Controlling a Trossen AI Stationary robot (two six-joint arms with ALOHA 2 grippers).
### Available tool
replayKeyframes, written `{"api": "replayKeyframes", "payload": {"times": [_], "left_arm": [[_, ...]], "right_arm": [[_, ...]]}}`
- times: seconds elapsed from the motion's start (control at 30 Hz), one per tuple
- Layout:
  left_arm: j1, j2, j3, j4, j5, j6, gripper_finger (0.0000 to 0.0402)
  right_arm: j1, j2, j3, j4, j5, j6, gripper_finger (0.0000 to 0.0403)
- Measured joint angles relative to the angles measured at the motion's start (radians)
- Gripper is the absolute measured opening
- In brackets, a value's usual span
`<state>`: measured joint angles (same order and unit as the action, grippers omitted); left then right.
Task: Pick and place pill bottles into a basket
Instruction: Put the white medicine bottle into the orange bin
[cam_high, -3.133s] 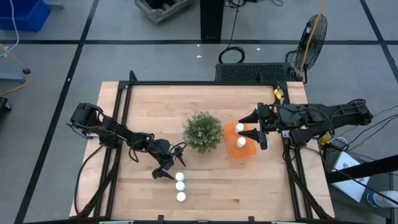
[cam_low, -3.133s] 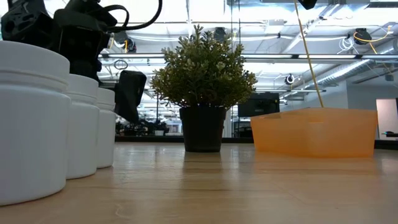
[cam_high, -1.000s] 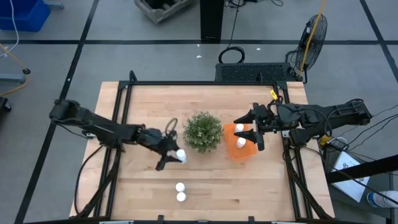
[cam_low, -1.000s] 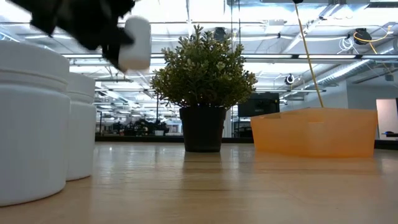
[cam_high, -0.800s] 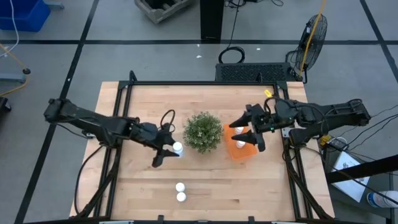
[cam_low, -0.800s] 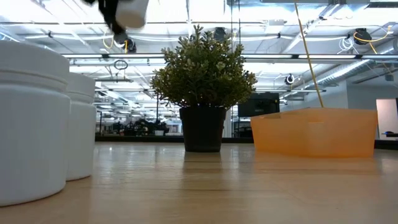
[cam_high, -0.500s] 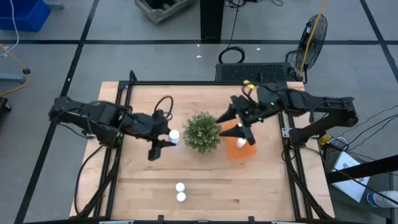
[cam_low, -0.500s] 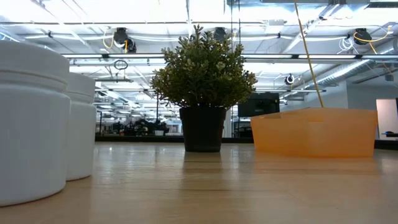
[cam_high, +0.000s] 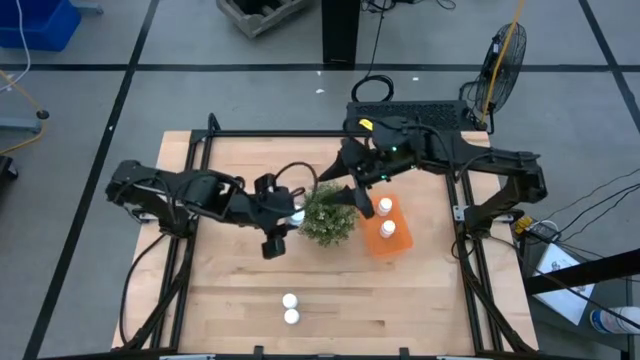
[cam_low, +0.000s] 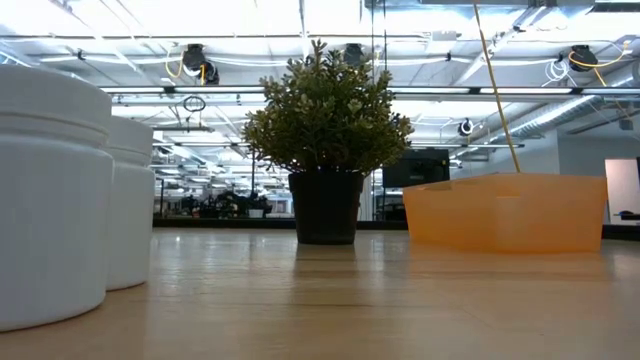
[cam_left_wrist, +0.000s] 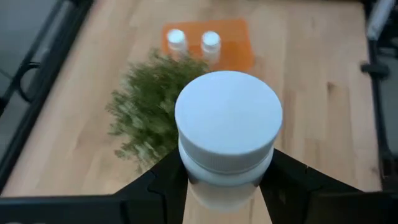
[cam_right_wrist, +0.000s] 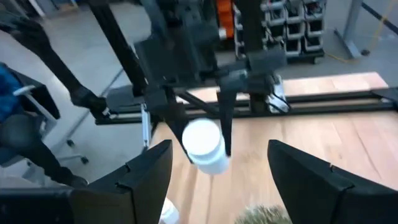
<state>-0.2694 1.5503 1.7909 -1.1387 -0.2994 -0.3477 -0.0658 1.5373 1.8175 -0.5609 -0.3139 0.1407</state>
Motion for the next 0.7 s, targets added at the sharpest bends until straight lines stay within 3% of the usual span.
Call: {"api": "replayKeyframes", "payload": {"times": [0.23, 0.4, 0.7], "left_arm": [[0.055, 0.004, 0.019, 0.011, -0.037, -0.041, 0.0169], [0.114, 0.004, 0.019, 0.013, 0.058, -0.038, 0.0169], [0.124, 0.004, 0.019, 0.012, 0.093, 0.024, 0.0168]], "right_arm": [[-0.021, -0.001, 0.002, -0.013, 0.035, -0.020, 0.0253], [-0.020, 0.017, 0.002, -0.002, 0.056, -0.041, 0.0253], [-0.019, 0.105, 0.001, 0.034, 0.048, -0.049, 0.0253]]}}
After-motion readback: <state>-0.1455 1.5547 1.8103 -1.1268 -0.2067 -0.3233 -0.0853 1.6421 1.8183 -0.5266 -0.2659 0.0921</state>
